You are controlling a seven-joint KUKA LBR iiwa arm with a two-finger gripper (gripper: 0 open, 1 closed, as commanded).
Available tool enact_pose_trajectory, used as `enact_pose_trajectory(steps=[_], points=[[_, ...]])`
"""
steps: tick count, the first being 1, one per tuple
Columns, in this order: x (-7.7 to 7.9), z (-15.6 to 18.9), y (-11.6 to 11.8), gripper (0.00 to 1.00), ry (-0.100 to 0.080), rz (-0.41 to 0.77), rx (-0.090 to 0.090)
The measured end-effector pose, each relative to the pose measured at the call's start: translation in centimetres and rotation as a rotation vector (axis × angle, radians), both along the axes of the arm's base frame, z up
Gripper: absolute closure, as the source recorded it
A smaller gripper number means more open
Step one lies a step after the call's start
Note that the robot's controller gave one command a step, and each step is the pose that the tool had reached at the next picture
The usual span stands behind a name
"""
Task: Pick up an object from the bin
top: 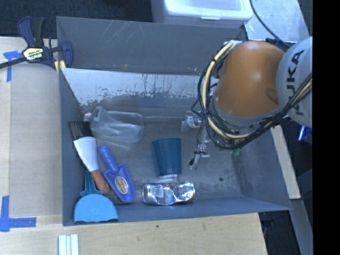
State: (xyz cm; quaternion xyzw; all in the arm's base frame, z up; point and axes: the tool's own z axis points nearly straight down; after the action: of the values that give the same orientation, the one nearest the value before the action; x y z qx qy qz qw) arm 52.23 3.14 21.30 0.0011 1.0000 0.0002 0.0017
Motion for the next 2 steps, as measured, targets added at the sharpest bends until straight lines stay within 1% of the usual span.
enact_pose_trajectory(steps=[1,2], points=[[0.0,0.0,0.0,0.0,0.0,0.0,0.0],[-4.0,-6.5,3.5,0.0,0.004,-0.024,0.001]])
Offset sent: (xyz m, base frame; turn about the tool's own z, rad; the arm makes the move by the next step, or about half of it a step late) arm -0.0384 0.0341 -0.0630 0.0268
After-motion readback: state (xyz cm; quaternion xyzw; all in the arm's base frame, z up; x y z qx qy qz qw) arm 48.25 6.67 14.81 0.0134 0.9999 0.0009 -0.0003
